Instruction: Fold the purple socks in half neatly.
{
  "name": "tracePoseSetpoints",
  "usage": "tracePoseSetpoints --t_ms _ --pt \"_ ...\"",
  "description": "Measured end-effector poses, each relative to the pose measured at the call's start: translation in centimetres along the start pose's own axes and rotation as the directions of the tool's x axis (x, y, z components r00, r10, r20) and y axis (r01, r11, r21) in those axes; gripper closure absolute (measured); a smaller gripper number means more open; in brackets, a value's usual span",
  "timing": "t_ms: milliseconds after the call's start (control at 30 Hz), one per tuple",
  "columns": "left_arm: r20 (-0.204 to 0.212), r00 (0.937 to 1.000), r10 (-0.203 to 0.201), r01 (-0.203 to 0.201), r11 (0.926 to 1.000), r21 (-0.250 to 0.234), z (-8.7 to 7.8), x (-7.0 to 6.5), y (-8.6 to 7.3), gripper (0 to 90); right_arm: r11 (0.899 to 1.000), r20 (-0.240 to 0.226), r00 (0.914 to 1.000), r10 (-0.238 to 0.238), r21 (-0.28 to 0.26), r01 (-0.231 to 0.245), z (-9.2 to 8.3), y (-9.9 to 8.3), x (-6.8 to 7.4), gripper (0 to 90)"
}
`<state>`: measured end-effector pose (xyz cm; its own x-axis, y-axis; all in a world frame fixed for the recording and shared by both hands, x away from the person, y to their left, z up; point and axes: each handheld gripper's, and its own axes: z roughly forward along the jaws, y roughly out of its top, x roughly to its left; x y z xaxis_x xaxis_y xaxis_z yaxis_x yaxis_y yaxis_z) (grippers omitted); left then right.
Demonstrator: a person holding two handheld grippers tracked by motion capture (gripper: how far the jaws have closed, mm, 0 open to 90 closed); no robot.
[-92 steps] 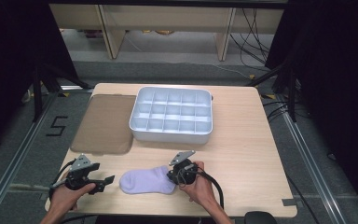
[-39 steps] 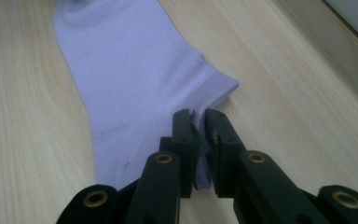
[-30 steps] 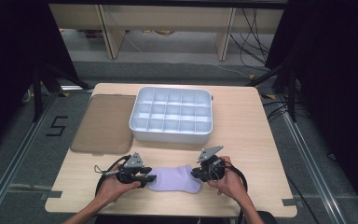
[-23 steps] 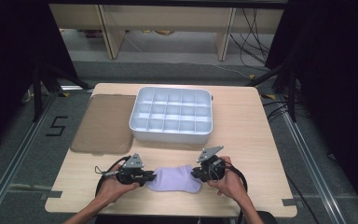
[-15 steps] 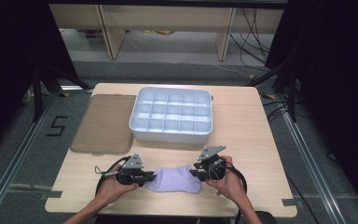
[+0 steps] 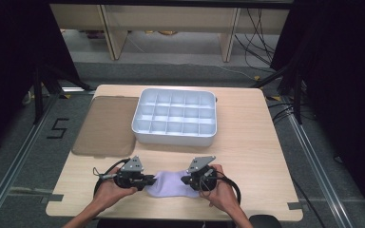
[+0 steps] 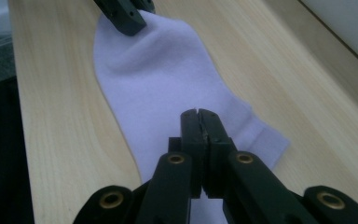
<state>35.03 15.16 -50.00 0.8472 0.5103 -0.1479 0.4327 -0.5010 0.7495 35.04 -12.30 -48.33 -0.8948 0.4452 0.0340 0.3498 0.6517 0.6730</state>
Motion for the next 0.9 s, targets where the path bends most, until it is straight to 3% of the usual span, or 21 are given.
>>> tracePoseSetpoints --t_ms 67,267,367,433,600,900 --pt "0.002 0.9998 -0.019 0.019 0.9998 -0.005 -0.3 -0.2 0.1 82.5 1.000 0.003 1.0000 -0.007 0.012 0.007 0.5 0.2 0.2 90.0" --pt "-0.029 0.9995 0.010 -0.010 0.9999 -0.008 -1.4 -0.5 0.2 82.1 0.999 -0.020 0.9991 -0.036 0.035 0.037 2.2 1.0 1.3 90.0" --pt "0.001 0.9998 0.021 -0.021 0.9998 -0.006 -1.7 -0.5 0.2 82.2 0.995 -0.024 0.9975 -0.067 0.072 0.069 3.0 1.1 1.5 90.0" --pt "-0.006 0.9995 0.033 -0.033 0.9995 -0.002 -1.9 -0.5 0.4 82.3 0.995 -0.021 0.9978 -0.063 0.082 0.065 3.3 1.0 1.5 90.0" --pt "0.002 0.9997 0.023 -0.023 0.9995 -0.023 -2.4 -0.7 0.7 82.4 0.994 -0.040 0.9967 -0.071 0.078 0.074 3.7 1.4 1.9 90.0" --pt "-0.007 0.9999 0.014 -0.013 0.9996 0.024 -3.7 -0.4 1.3 82.4 0.994 -0.069 0.9946 -0.077 0.069 0.082 4.6 2.1 2.5 90.0"
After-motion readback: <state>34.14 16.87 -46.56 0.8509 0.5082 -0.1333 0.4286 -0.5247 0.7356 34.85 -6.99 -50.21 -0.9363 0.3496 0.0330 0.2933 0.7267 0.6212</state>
